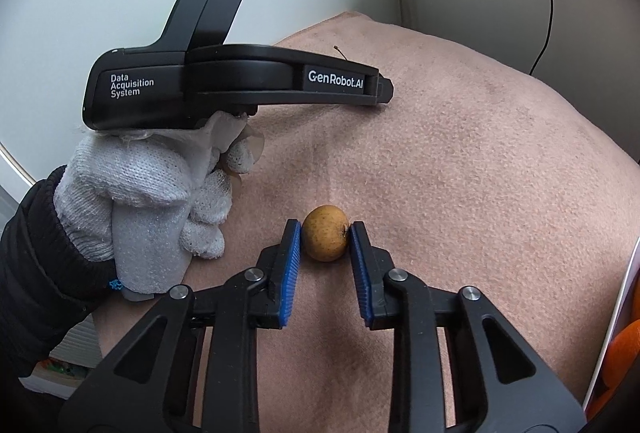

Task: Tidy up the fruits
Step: 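Carry the kiwi and the cherry over the plate with both tools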

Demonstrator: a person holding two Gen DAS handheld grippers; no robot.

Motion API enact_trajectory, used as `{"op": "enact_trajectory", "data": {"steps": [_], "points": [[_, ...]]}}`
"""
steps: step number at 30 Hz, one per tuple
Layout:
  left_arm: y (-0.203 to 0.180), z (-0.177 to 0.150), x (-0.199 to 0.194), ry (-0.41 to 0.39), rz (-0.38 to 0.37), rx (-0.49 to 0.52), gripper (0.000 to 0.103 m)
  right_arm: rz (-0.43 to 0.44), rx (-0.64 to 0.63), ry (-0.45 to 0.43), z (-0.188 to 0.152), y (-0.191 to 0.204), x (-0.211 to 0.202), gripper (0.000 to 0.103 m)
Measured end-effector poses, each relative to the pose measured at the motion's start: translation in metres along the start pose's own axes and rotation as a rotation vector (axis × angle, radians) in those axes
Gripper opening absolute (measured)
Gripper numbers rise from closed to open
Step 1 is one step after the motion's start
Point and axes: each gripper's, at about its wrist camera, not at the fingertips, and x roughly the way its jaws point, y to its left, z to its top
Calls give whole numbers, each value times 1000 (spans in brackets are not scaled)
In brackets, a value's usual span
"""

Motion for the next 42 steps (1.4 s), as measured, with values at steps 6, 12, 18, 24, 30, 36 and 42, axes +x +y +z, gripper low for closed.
{"op": "enact_trajectory", "data": {"steps": [6, 12, 18, 24, 30, 36, 42], "points": [[1, -3, -8, -9, -3, -3, 24, -3, 17, -32, -1, -3, -15, 26], [-6, -8, -20, -22, -17, 7, 24, -17, 39, -64, -6, -13, -36, 26], [-19, -13, -30, -35, -40, 23, 24, -46, 73, -107, -16, -21, -60, 26], [-44, -21, -43, -50, -75, 49, 24, -88, 113, -152, -24, -40, -93, 26], [-75, -27, -53, -62, -117, 83, 24, -131, 142, -196, -31, -51, -126, 26], [-108, -32, -58, -67, -156, 126, 24, -179, 182, -240, -42, -70, -156, 26], [-144, -36, -58, -68, -194, 178, 24, -241, 213, -258, -52, -92, -179, 26]]}}
